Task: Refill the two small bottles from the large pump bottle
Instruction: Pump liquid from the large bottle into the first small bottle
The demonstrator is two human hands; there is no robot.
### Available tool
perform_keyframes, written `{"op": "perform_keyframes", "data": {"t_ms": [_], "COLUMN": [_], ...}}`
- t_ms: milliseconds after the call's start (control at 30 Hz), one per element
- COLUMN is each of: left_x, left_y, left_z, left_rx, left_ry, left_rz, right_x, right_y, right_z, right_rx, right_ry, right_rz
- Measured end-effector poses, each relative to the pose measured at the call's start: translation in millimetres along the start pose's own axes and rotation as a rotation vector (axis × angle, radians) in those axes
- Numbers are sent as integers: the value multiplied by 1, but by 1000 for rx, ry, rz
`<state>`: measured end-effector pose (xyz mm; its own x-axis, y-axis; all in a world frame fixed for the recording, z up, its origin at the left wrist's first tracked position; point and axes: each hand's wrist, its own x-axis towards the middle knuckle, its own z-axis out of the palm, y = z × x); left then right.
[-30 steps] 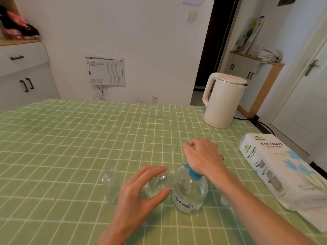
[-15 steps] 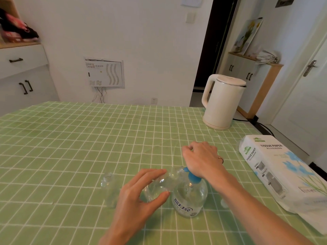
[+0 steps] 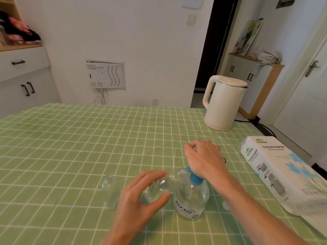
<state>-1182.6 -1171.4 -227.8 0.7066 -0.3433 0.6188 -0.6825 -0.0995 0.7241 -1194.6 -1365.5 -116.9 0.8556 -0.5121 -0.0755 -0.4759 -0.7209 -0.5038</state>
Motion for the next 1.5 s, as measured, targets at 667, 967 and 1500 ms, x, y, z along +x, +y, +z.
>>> {"op": "perform_keyframes", "data": {"t_ms": [667,967,1500], "left_x": [0,-1,-1], "left_y": [1,1,2], "left_z": [1,1,1], "left_rx": [2,3,-10], "left_ry": [-6,-6,-10], "left_rz": [5,3,7], "right_x": [-2,-4,-4], "right_y": [0,-2,-4], "right_z": [2,-2,-4], "right_rx": [-30,-21,-33], "right_ry": [-15,44,27], "right_rz": [29,-21,11]}}
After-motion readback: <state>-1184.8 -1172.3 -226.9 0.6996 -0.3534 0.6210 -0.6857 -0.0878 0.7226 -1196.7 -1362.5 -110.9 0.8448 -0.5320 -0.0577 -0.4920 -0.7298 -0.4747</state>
